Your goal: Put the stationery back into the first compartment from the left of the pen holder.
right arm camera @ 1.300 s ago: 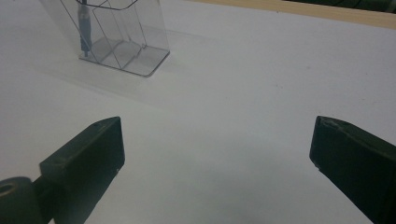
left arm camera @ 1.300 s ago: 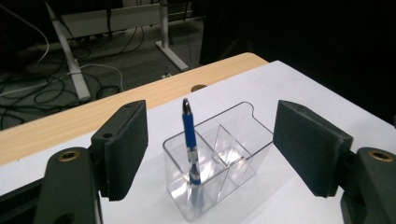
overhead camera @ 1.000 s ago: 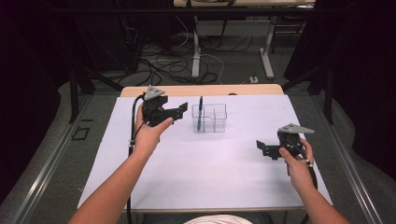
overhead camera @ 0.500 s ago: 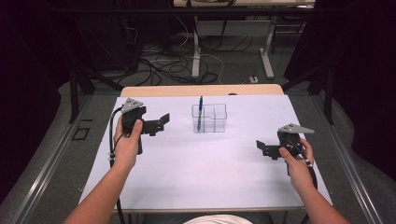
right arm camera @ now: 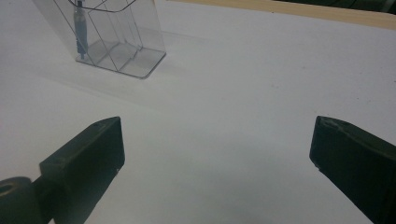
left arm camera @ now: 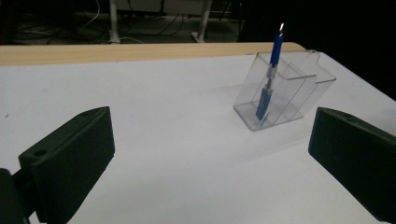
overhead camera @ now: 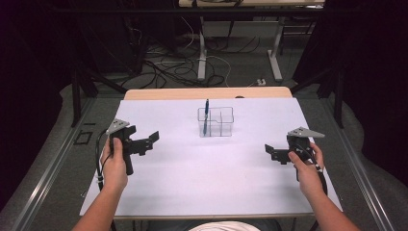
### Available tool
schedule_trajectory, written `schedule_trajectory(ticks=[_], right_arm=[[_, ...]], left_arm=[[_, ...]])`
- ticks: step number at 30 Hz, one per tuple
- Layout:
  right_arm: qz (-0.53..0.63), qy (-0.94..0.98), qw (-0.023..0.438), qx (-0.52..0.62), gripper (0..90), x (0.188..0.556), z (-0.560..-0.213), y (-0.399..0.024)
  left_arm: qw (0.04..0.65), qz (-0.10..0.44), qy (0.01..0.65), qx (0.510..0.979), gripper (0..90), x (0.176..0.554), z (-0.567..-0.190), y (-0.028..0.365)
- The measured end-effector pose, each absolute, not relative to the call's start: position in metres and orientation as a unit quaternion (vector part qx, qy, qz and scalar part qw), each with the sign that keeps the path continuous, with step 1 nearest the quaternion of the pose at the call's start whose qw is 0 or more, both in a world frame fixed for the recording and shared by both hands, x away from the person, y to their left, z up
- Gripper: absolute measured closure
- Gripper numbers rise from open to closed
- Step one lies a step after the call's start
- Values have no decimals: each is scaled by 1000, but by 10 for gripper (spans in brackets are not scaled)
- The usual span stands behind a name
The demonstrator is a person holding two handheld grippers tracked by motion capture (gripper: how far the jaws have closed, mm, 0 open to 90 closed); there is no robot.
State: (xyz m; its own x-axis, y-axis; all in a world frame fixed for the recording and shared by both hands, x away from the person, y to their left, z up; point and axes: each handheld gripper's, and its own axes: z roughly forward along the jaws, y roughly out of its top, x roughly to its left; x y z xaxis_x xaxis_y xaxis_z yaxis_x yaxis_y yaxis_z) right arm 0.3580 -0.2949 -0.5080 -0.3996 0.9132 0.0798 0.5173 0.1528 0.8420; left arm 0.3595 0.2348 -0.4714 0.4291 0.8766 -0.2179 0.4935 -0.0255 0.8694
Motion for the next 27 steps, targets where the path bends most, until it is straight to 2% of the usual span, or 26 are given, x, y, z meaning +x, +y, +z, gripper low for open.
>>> schedule_trajectory(ticks=[11, 27], right_arm=[[422, 720, 236, 499, 29, 359, -509, -297], [419, 716, 234, 508, 29, 360, -511, -300]], left_arm=[[448, 200, 517, 702, 2, 349, -503, 253], [438, 192, 554, 682, 2, 350, -528, 270]])
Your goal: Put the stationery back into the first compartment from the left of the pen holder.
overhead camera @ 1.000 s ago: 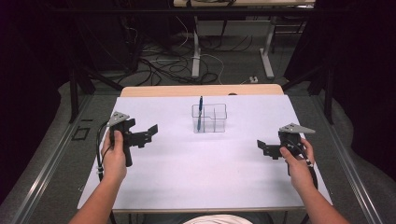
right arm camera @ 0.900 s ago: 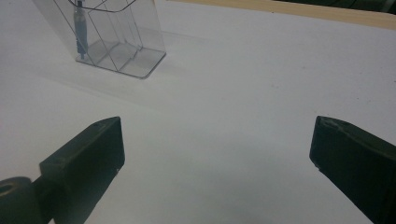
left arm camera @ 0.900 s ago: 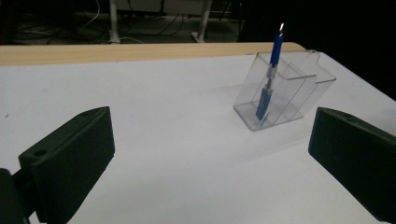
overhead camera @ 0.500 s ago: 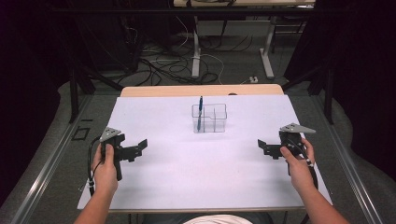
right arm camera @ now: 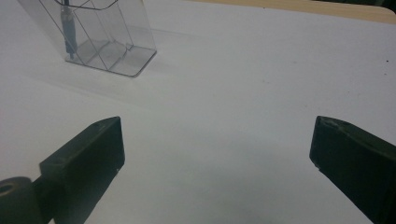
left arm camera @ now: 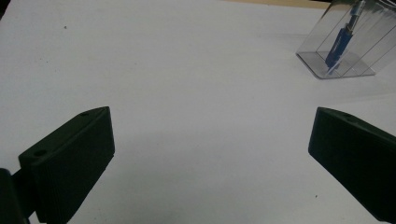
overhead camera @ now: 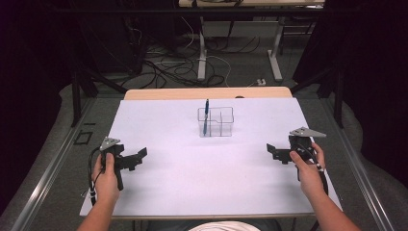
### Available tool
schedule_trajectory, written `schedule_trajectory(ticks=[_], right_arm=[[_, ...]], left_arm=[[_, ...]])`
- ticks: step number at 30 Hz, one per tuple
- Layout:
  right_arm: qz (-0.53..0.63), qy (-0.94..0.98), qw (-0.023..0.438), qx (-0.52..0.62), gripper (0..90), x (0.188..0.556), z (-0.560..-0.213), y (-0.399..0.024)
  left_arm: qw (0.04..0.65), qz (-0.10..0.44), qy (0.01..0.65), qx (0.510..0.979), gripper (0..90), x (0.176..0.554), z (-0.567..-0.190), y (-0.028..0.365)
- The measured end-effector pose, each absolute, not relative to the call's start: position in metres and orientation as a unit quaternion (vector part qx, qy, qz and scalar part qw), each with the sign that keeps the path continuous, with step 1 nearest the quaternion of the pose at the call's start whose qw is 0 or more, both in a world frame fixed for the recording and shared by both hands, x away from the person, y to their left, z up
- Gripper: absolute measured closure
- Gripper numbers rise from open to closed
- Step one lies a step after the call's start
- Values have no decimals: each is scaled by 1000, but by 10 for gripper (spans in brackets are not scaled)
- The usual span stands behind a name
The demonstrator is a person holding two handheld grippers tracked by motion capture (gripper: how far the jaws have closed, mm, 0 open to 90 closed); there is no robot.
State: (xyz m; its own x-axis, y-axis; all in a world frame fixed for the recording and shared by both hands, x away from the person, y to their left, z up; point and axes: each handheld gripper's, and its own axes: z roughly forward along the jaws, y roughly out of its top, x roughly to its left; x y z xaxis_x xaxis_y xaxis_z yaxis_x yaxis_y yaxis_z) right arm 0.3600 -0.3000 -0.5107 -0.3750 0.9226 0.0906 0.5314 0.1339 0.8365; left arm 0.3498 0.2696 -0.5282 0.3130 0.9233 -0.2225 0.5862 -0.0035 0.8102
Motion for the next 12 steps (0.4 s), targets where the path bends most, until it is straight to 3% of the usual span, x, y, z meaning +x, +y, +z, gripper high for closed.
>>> schedule_trajectory(ticks=[12], right_arm=[[418, 710, 235, 516, 24, 362, -513, -304]], left_arm=[[430, 195, 556, 684, 2, 351, -531, 270]])
